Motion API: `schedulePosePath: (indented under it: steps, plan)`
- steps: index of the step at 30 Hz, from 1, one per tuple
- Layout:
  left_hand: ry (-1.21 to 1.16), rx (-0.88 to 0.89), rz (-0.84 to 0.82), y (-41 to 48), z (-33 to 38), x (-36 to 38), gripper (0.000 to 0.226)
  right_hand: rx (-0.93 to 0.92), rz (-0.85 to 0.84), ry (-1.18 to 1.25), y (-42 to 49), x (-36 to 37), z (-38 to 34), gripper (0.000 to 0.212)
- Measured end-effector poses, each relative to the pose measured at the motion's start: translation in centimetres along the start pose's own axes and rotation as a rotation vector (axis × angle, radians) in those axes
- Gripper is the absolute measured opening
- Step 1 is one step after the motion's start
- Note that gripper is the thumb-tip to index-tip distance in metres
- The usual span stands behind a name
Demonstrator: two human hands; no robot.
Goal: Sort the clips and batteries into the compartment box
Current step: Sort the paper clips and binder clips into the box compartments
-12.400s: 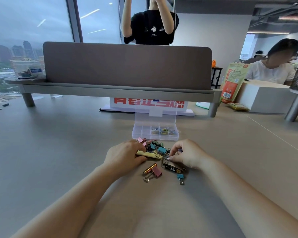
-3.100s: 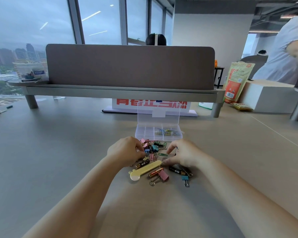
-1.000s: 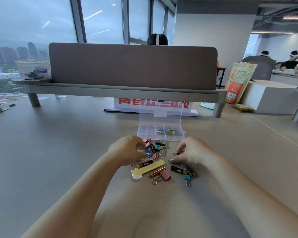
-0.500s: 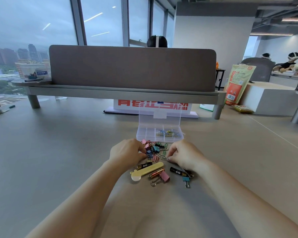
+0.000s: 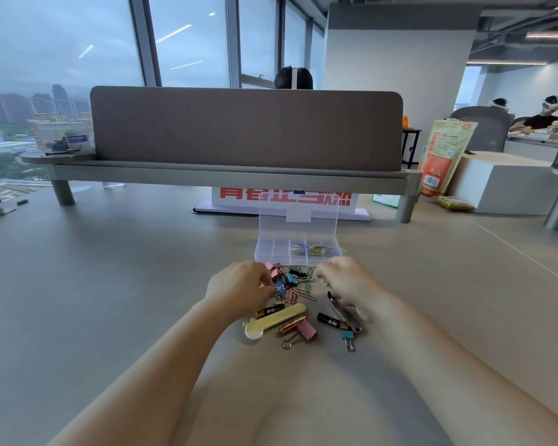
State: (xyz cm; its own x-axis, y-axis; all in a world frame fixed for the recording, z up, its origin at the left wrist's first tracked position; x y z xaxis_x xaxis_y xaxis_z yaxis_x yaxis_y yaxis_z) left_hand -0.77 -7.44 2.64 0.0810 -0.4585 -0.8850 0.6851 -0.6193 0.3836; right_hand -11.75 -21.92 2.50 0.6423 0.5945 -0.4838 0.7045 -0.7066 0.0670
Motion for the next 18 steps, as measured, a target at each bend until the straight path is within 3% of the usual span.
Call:
schedulePosePath:
  steps: [4,7,12,18]
  plan:
    - [-0.389,-0.198,-0.072,0.1,0.1,0.0,0.014,0.404,-0.092,0.699,0.2,-0.2,0.7,0.016]
    - [-0.706,-0.405,-0.155,-0.1,0.1,-0.2,0.018,0.451,-0.119,0.807,0.3,-0.2,1.0,0.011]
    - [-1.499,-0.779,-0.361,-0.6,0.4,-0.1,0.014,0.197,-0.074,0.486,0.1,-0.4,0.4,0.018]
    - [-1.772,-0.856,-0.426,-0.8,0.8,0.1,0.016,-0.185,0.019,-0.209,0.0,0.1,-0.1,0.02]
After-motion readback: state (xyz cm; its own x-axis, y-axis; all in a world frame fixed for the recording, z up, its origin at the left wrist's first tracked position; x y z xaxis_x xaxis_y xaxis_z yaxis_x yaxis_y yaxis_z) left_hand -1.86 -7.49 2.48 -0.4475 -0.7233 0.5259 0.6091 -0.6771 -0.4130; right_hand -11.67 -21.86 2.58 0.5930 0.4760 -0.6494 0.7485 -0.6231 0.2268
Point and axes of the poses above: each hand's wrist, its own y-axis towards the middle knuckle, its own x-axis out of the palm, z = x × y, the point moved 4 cm from there along y, towards the middle knuckle, and after that the axes turned 11 degrees about z, right-handed, at the moved point
